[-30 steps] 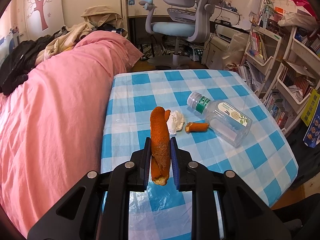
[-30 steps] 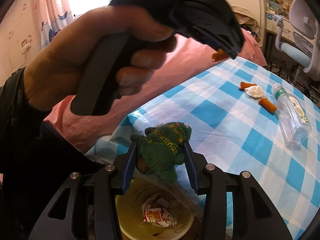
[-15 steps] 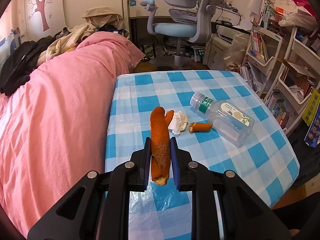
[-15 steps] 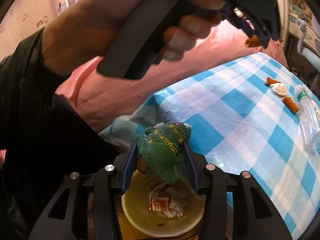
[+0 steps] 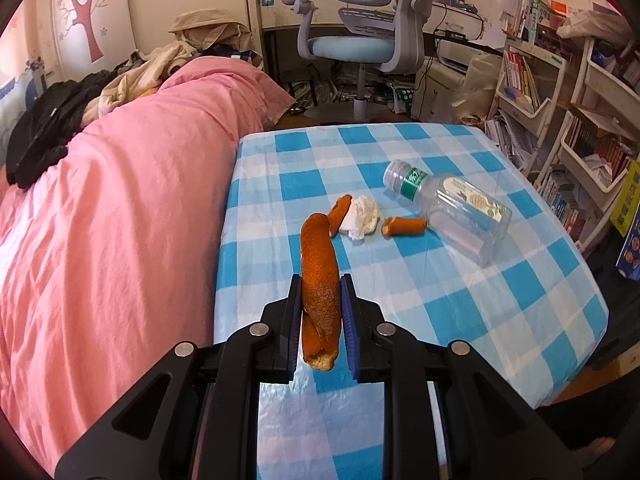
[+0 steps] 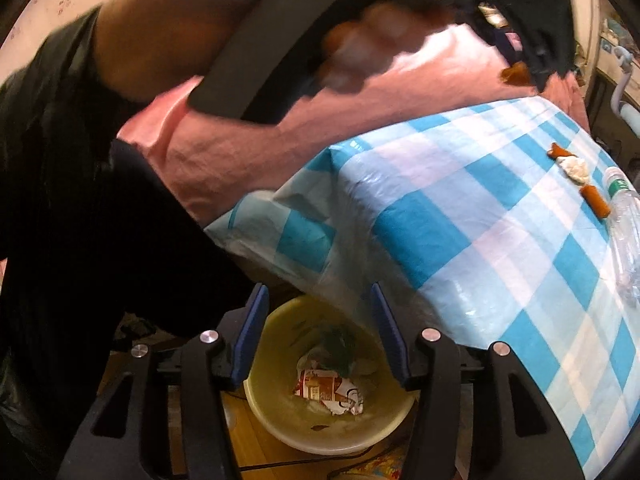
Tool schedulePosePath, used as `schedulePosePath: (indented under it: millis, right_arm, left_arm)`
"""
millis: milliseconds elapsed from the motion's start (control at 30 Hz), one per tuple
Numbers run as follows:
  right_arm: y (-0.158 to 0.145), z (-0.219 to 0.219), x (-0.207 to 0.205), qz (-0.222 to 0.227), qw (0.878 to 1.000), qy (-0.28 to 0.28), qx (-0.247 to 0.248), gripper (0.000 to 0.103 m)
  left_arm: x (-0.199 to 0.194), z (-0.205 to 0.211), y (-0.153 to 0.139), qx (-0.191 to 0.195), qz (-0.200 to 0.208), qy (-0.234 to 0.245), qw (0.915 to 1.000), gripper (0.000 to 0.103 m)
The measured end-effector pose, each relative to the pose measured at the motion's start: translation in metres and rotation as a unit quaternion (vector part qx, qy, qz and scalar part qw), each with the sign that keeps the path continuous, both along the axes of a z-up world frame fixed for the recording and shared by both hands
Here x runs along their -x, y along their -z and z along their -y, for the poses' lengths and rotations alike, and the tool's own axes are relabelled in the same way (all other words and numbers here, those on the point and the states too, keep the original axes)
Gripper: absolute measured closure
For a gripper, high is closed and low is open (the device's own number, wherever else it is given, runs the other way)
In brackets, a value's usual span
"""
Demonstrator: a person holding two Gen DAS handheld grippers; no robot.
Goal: Collect trash
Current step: 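Carry the plush toy over the yellow bin and open the right gripper, then carry the long orange peel over the yellow bin and open the left gripper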
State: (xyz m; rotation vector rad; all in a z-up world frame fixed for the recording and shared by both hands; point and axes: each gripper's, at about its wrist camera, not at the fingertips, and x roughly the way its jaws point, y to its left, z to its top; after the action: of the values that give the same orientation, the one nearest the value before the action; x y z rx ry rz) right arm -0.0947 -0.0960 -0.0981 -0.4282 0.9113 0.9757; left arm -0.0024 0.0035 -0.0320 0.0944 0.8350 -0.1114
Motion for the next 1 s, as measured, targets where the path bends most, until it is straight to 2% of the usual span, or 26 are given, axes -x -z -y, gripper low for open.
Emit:
schedulePosePath:
  millis: [600,800,1000]
  right_arm:
    - [-0.027,0.035,-0.014,0.047,0.996,0.071,-0.034,0.044]
    - [-0.037,0.052,-0.018,0.067,0.991,0.104,-0.043,0.044]
    - [-0.044,0.07,-0.023,0.085,0.984,0.151,-0.047,0.044]
  left_arm:
    - [0.041,-0.008,0.001,-0.003,0.004,-0.016,0.9999,0.085]
    - [0.056,-0.007,0.007,-0.002,-0.006,-0.019,0.9998,0.085]
    - [0.093,0.007,0.022,-0.009,-0.028,-0.005,0.9996,0.085]
